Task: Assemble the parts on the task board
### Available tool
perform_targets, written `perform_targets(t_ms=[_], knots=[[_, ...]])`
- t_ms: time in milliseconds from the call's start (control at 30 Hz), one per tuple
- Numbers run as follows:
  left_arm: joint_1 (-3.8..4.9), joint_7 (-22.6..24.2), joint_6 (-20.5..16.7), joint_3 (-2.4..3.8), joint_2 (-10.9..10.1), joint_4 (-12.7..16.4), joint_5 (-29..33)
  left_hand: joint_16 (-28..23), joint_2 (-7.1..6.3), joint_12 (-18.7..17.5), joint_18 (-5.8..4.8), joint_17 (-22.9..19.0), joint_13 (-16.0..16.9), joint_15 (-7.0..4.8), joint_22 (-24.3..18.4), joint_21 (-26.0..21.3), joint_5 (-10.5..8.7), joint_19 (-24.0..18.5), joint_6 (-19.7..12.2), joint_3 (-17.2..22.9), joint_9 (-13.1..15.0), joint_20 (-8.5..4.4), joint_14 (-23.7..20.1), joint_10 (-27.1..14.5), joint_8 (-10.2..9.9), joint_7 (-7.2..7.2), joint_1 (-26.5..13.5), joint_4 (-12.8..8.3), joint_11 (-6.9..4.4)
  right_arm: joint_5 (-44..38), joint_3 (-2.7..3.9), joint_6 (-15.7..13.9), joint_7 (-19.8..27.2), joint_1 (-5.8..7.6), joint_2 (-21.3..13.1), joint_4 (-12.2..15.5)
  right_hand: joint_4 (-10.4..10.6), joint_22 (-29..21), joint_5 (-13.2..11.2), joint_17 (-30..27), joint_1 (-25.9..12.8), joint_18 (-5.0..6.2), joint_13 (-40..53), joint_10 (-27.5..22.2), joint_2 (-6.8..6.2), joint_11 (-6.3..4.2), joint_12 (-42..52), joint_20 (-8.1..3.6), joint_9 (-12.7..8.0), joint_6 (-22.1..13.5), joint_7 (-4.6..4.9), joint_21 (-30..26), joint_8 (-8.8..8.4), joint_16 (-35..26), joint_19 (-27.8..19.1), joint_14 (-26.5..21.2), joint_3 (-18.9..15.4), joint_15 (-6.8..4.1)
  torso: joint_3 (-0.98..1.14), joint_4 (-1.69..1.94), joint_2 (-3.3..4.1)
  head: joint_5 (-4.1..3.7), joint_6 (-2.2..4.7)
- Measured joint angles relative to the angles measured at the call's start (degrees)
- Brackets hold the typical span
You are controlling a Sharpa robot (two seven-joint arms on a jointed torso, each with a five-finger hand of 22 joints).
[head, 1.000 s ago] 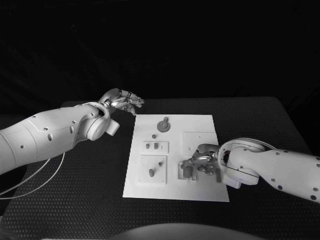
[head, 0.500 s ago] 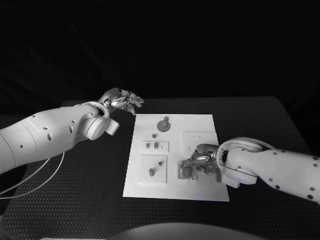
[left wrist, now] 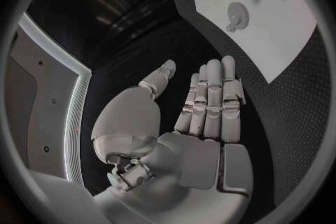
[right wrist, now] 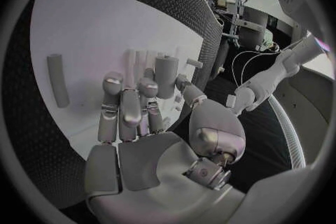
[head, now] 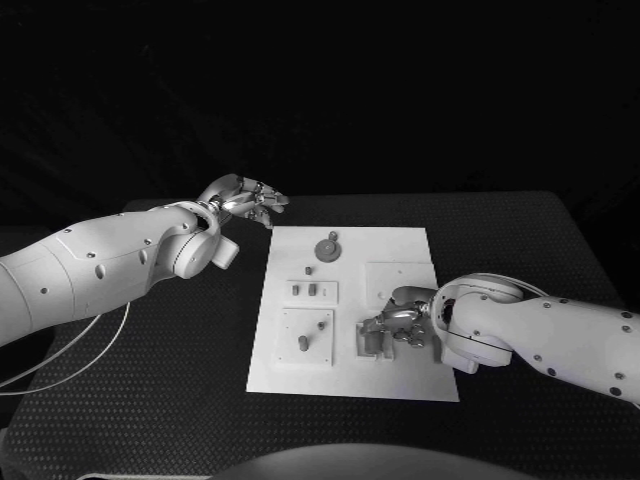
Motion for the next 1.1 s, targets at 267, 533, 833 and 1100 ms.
perform_targets(t_ms=[267, 533, 833, 1100], knots=[[0.0, -0.03, 0.02, 0.0, -0.15, 0.03, 0.0, 0.0, 0.0, 0.0, 0.0, 0.0, 0.01, 0.0, 0.0, 0.0, 0.0, 0.0, 0.0, 0.0, 0.0, 0.0, 0.0, 0.0, 0.0, 0.0, 0.0, 0.0, 0.0, 0.03, -0.04, 0.12, 0.05, -0.4, 0.22, -0.15, 0.16, 0.0, 0.0, -0.19, -0.07, 0.05, 0.0, 0.0, -0.07, 0.0, 0.0, -0.09, 0.21, 0.05, 0.02, 0.0, 0.1, 0.0, -0.1, -0.13, 0.16, -0.17, 0.07, 0.05, 0.02, 0.16, -0.27], [0.0, -0.05, 0.03, -0.01, -0.17, 0.05, 0.0, 0.0, 0.0, 0.0, 0.0, 0.04, 0.04, 0.0, 0.0, 0.0, 0.0, 0.0, 0.0, 0.0, 0.01, 0.0, 0.0, 0.0, 0.0, 0.0, 0.0, 0.0, 0.0, 0.06, -0.02, 0.1, 0.09, -0.43, 0.21, -0.15, 0.16, 0.0, 0.0, -0.23, -0.06, 0.07, 0.0, 0.02, -0.07, 0.0, 0.0, -0.08, 0.13, 0.2, 0.04, 0.0, -0.18, 0.0, -0.1, -0.2, 0.15, -0.23, 0.04, 0.02, 0.02, 0.31, -0.42], [0.0, -0.05, 0.05, -0.01, -0.16, 0.04, 0.0, 0.0, 0.0, 0.0, 0.0, 0.05, 0.04, 0.0, 0.04, 0.0, 0.0, 0.0, 0.0, 0.0, 0.01, 0.0, 0.0, 0.0, 0.0, 0.0, 0.0, 0.0, 0.0, 0.09, -0.02, -0.03, 0.23, -0.49, 0.3, -0.36, 1.03, 0.0, 0.0, -1.28, -1.24, 0.11, -0.19, -0.39, -2.05, 0.42, 0.0, 0.01, -0.14, 0.28, 0.69, -0.24, -0.36, -0.53, -0.19, -0.94, 1.03, -0.32, 0.0, -0.01, 0.02, 0.35, -0.42], [0.0, -0.06, 0.05, -0.01, -0.18, 0.04, 0.01, 0.0, 0.0, 0.0, 0.0, 0.04, 0.03, 0.0, 0.04, 0.0, 0.0, 0.0, 0.0, 0.0, -0.04, 0.0, 0.0, 0.0, -0.01, 0.0, 0.0, 0.0, 0.0, 0.15, -0.04, -0.06, 0.32, -0.5, 0.32, -0.44, 4.79, 0.0, 0.0, -2.67, -1.7, 0.14, -0.47, -1.03, -7.66, 0.62, 0.0, 0.11, 0.17, -0.14, 1.36, -0.55, -1.03, -1.19, -0.29, -2.0, 3.0, -0.08, 0.01, 0.0, 0.02, 0.36, -0.45]])
